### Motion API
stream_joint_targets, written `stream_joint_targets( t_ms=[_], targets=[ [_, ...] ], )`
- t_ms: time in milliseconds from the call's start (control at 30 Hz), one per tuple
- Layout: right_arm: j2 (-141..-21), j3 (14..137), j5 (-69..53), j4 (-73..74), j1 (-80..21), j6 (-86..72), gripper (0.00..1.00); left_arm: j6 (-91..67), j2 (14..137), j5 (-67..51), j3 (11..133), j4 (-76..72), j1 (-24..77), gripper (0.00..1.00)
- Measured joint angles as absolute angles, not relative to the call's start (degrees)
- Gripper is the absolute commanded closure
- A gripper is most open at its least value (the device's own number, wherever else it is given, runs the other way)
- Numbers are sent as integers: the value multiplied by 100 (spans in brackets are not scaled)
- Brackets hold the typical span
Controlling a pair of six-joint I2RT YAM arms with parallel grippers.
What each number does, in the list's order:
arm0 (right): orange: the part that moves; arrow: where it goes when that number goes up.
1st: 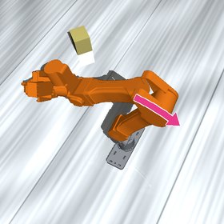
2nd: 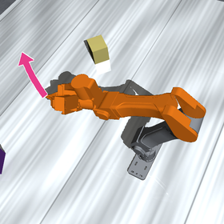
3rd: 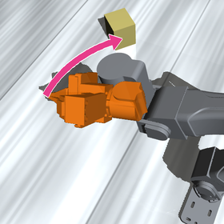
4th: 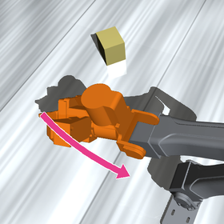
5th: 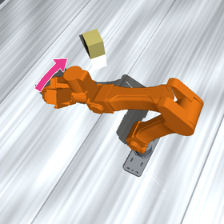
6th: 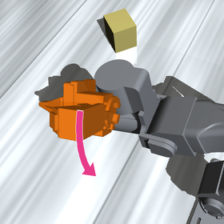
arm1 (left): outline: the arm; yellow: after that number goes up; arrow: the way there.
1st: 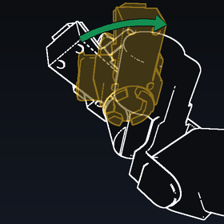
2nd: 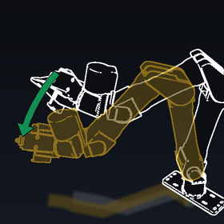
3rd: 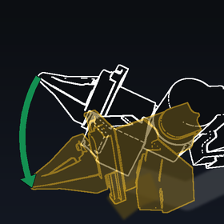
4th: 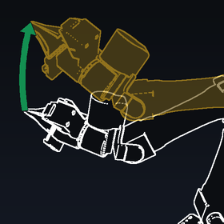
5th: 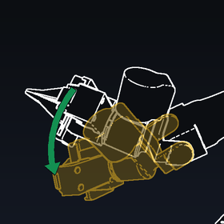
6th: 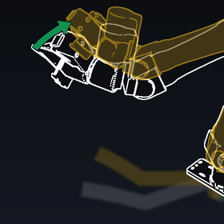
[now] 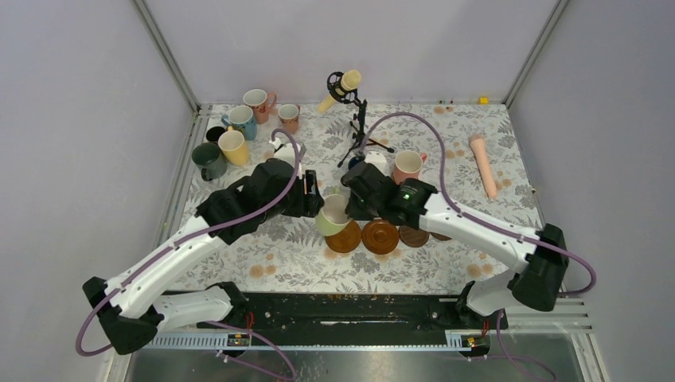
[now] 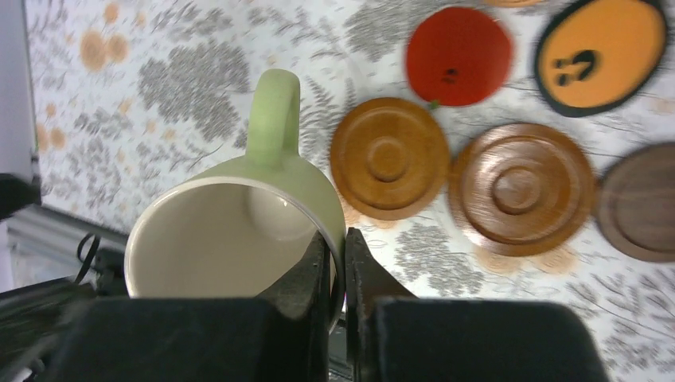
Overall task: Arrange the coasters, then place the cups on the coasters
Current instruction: Place the cup on the coaster.
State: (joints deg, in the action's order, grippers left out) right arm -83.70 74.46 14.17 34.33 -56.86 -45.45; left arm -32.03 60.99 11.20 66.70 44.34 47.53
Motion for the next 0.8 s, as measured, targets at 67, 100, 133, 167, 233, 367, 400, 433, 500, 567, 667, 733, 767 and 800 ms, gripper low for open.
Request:
stream_joint_targets(
  t_ms=[67, 100, 133, 167, 233, 367, 400, 433, 500, 567, 667, 733, 767, 800],
  targets=[
    [-8034, 7242, 1796, 3586, -5666, -4685, 100, -3177, 5931, 1122, 6670, 4342, 4753, 22],
    [-7861, 7157, 1957, 3673, -5658, -4753, 100, -3155, 5854, 1138, 6672, 4313, 4753, 13],
    [-7649, 7065, 2139, 3813, -5642, -4858, 100, -3133, 5789, 1168, 6674, 4298, 4753, 4],
    [-7389, 6993, 2359, 4045, -5612, -5024, 100, -3100, 5741, 1214, 6683, 4294, 4753, 2],
    [-7030, 6973, 2679, 4466, -5494, -5299, 100, -3002, 5710, 1332, 6731, 4320, 4753, 1],
    [-6466, 6987, 3227, 5347, -4751, -5889, 100, -2770, 5712, 1745, 6842, 4425, 4753, 1],
    [-6392, 6984, 3334, 5527, -4497, -6001, 100, -2705, 5712, 1850, 6869, 4431, 4753, 1],
    [-6346, 6982, 3404, 5653, -4300, -6069, 100, -2633, 5710, 1977, 6899, 4440, 4753, 1],
    [-6267, 6956, 3553, 5863, -3870, -6200, 100, -2499, 5697, 2213, 6934, 4453, 4753, 1],
    [-6257, 6945, 3592, 6005, -3437, -6285, 100, -2368, 5658, 2421, 6938, 4466, 4753, 1],
    [-6375, 6945, 3583, 6064, -2893, -6322, 100, -2196, 5579, 2683, 6936, 4512, 4753, 1],
    [-6532, 6945, 3568, 6031, -2668, -6300, 100, -2095, 5524, 2845, 6917, 4519, 4753, 1],
    [-6628, 6945, 3548, 6005, -2600, -6292, 100, -2060, 5500, 2921, 6888, 4517, 4753, 1],
    [-6748, 6945, 3527, 5970, -2543, -6289, 100, -2010, 5470, 3006, 6845, 4521, 4753, 1]
  ],
)
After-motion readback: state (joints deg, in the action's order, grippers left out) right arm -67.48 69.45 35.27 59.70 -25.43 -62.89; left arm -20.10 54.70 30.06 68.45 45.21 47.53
